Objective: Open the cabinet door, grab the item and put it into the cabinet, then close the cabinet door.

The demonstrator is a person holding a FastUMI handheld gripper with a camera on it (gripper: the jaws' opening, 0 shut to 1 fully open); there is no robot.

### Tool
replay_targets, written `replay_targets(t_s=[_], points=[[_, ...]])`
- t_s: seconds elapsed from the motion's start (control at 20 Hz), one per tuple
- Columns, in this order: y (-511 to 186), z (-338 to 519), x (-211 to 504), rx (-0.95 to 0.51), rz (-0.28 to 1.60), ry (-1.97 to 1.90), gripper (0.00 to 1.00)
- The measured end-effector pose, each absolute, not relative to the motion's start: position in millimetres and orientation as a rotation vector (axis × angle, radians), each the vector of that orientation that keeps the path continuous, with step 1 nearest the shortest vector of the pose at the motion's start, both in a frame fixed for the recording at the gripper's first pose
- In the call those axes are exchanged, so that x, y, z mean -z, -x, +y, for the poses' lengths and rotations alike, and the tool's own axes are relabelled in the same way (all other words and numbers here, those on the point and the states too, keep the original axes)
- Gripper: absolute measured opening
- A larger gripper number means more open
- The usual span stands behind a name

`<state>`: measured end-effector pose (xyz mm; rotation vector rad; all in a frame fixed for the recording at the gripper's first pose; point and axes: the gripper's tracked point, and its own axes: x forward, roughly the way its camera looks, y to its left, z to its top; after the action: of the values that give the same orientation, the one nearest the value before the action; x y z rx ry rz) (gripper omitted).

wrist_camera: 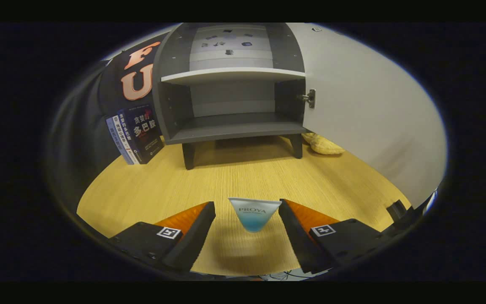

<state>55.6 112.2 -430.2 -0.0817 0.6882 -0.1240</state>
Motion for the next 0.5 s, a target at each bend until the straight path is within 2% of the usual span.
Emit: replay_targets(t_s=[0.2, 0.35, 0.4, 0.45, 0.5], points=[[-45.5, 107.8, 455.6, 0.153, 0.747, -0.002, 0.97], [-50.0, 101.8, 458.4, 0.162, 0.737, -0.022, 0.82], [-51.2, 98.9, 455.5, 0.159, 0.734, -0.020, 0.81], [-52.3, 99.0, 453.1, 0.155, 0.728, -0.020, 0.76], [-54.3, 97.2, 452.5, 0.164, 0.734, -0.012, 0.65]])
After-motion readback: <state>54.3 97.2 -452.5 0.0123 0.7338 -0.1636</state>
